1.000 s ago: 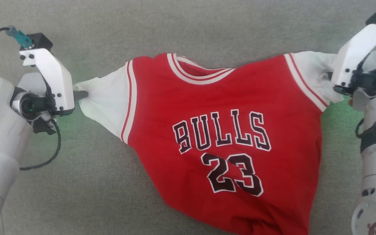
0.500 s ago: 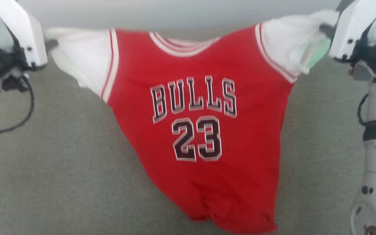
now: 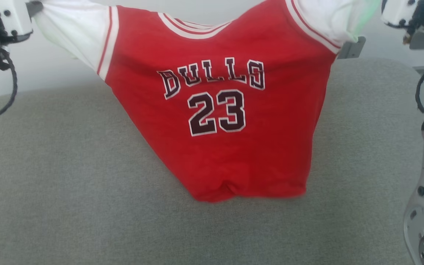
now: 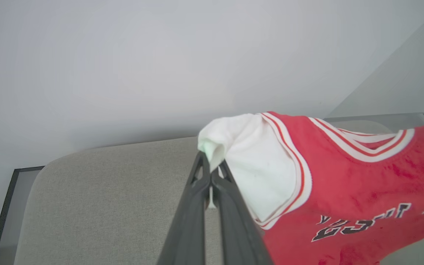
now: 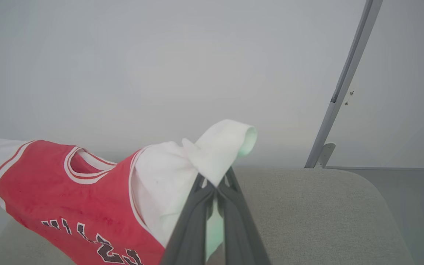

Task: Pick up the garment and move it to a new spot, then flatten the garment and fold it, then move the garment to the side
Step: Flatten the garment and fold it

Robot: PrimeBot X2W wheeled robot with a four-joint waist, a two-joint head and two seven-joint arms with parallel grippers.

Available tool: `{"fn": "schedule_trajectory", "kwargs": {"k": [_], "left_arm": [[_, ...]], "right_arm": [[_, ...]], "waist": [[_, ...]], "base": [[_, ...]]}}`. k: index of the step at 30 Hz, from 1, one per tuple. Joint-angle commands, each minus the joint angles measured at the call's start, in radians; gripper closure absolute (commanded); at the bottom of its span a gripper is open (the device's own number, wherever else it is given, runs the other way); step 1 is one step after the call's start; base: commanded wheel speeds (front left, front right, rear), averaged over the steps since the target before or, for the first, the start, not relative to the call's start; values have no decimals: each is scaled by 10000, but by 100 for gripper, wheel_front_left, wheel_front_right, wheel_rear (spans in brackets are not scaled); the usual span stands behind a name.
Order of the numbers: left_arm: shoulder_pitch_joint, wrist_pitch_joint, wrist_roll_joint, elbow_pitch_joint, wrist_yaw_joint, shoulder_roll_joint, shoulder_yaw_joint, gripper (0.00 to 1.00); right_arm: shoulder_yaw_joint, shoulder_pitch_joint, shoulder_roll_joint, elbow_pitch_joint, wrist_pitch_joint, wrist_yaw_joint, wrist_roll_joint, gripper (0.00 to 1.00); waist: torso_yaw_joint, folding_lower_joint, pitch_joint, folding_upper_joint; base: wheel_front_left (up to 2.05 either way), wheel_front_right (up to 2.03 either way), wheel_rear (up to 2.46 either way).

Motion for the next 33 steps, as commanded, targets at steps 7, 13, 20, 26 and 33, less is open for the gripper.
{"fn": "schedule_trajectory", "kwargs": {"k": [7, 13, 20, 26, 33], "left_arm": [[-276, -111, 137, -478, 343, 251, 133, 100], [-657, -905, 465, -369, 227, 332, 247, 100], [-1599, -2334, 843, 53, -20, 374, 532, 100], [-2968, -4834, 1433, 753, -757, 159, 829, 100], [-3882, -7773, 2211, 1635, -1373, -60, 725, 100]], "right_arm": [[149, -814, 79, 742, -798, -5, -36, 100], [120, -1597, 41, 1789, -2293, -5, -552, 100], [117, -2747, 110, 3001, -4540, -5, -1580, 100], [-12, -4059, 194, 3893, -7896, -5, -2968, 100], [56, -4888, 264, 5176, -10341, -5, -4336, 100]], "waist": [[-47, 0, 118, 0], [111, 0, 910, 0], [286, 0, 2041, 0], [456, 0, 3004, 0], [597, 0, 3671, 0]], "base": [[0, 0, 0], [0, 0, 0], [0, 0, 0], [0, 0, 0], [0, 0, 0]]}}
